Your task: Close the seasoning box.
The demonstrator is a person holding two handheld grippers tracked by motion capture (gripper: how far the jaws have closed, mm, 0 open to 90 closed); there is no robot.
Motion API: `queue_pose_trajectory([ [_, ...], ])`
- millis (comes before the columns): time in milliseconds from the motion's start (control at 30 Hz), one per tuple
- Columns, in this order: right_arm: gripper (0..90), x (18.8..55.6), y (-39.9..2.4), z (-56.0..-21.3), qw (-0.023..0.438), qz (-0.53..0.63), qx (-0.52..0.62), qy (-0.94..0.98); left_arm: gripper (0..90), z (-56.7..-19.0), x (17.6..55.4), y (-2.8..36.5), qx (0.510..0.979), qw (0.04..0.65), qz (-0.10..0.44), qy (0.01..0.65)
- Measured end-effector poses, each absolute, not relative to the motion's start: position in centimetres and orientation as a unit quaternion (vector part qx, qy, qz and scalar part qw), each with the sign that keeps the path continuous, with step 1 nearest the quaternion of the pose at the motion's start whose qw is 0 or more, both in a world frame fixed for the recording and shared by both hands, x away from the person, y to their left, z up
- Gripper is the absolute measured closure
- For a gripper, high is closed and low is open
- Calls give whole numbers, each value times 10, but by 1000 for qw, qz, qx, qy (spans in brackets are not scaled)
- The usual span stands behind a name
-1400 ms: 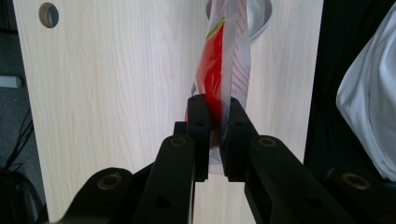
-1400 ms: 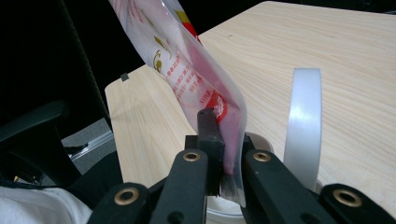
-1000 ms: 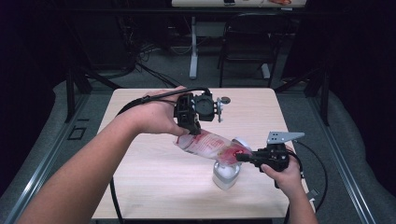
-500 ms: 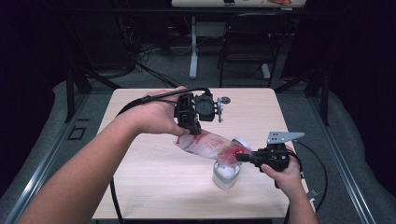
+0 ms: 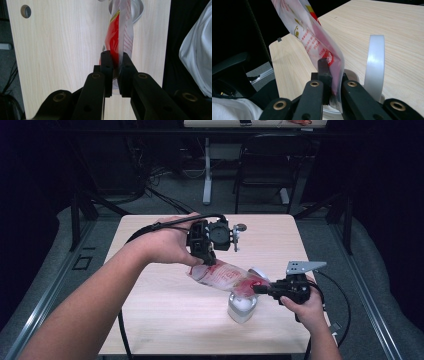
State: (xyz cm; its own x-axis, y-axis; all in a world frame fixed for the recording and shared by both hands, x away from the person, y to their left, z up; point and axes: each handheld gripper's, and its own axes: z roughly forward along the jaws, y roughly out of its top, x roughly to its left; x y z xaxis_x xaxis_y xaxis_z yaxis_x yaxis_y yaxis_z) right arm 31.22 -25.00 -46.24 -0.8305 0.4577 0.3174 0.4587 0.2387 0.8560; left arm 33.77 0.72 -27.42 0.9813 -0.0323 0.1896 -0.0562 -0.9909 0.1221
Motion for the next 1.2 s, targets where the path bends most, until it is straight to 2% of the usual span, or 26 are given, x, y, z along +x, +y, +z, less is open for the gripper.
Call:
queue_pose_trajectory([
  [1200,897,309,-256,-457,-12,-539,-295,-789,845,-277,339,5,993,69,94,-23],
])
